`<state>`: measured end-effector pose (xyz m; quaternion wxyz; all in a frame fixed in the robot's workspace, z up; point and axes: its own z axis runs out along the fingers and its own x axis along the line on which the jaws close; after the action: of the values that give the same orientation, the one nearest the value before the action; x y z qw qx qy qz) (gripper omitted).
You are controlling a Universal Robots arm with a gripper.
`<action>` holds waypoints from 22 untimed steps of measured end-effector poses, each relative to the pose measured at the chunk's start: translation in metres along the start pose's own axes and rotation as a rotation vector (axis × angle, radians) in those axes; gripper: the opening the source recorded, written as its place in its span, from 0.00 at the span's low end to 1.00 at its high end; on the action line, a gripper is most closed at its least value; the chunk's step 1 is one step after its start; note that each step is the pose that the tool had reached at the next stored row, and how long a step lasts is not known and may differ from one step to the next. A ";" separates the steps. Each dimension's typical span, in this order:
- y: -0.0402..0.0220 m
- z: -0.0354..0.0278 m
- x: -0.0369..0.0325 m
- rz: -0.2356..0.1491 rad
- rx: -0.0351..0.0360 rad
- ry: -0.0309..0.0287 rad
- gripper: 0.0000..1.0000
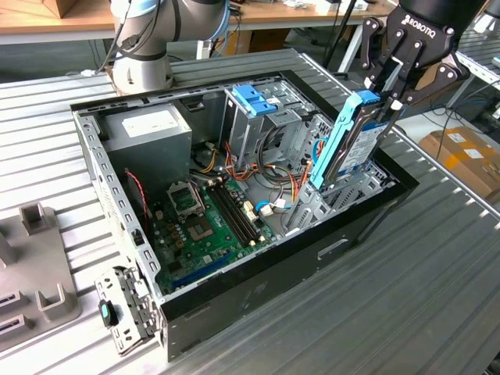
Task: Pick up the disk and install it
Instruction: 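Insert the disk into the insertion slot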
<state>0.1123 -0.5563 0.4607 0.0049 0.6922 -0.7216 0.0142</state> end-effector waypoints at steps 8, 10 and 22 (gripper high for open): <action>0.0001 0.0071 -0.0002 0.000 0.0000 0.0001 0.35; 0.0001 0.0090 -0.0002 0.000 0.0000 0.0002 0.35; 0.0003 0.0232 -0.0006 0.000 0.0000 0.0001 0.35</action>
<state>0.1123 -0.5563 0.4375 0.0050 0.6922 -0.7215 0.0143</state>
